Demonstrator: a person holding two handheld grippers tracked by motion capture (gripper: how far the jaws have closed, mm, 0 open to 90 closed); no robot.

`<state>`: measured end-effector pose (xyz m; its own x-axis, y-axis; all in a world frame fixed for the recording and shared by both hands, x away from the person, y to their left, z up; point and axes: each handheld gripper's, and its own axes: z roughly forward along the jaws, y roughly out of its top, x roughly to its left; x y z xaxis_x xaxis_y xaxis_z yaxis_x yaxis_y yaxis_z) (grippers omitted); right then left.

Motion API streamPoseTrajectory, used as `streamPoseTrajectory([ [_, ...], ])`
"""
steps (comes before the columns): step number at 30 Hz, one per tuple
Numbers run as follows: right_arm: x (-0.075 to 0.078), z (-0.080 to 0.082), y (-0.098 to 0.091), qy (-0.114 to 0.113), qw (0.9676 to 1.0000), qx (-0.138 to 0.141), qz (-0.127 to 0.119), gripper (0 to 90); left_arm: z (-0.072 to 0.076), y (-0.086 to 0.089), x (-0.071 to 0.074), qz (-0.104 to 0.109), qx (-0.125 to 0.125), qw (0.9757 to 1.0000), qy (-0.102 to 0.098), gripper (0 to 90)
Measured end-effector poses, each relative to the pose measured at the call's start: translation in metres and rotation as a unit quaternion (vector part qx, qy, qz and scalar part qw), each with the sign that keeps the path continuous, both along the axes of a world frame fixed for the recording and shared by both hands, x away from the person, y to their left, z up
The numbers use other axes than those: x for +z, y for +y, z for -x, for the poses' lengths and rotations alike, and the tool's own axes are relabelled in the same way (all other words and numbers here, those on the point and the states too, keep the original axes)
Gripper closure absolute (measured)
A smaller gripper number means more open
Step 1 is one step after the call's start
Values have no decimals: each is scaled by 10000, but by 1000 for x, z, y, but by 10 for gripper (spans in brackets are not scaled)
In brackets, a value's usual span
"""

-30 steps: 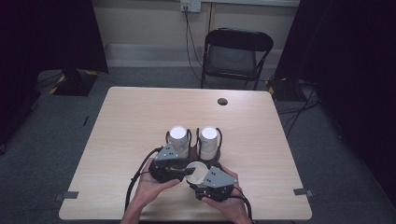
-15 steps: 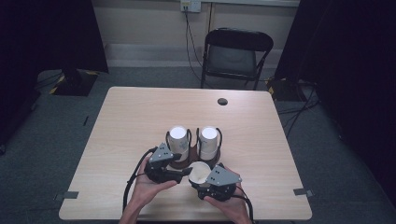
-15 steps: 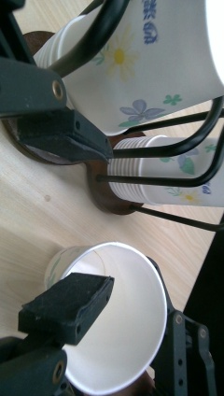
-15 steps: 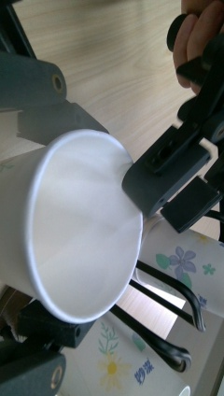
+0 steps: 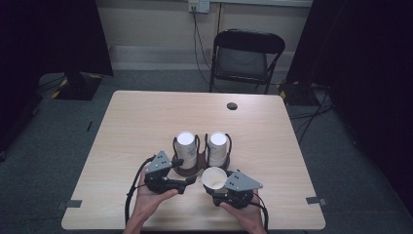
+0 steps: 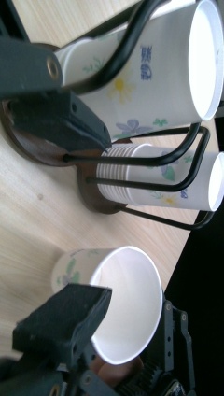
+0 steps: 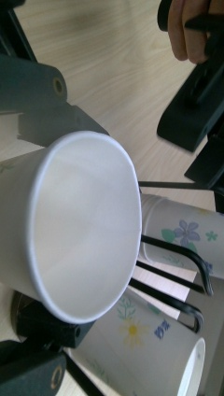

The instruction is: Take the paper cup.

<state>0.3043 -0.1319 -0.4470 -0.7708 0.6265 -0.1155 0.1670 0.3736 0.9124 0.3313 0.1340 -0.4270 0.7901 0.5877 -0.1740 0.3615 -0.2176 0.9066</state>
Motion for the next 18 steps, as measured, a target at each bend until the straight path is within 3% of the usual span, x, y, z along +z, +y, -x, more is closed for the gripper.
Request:
streamPoseTrajectory([
  [7,1,-1,-7,56,9999,-92,-50,304,1,8,-8,50,21,10000,-67,178],
  [11,1,-2,-12,118,9998,-150,-102,303,3,11,-13,-58,38,9999,-145,182],
  [13,1,-3,-15,134,9996,-186,-156,302,3,11,-16,-101,16,9999,-73,173],
  [15,1,-4,-19,156,9993,-274,-201,300,5,12,-19,-242,120,9995,-186,183],
  [18,2,-5,-22,176,9989,-333,-263,300,6,17,-24,-117,237,9995,-186,182],
])
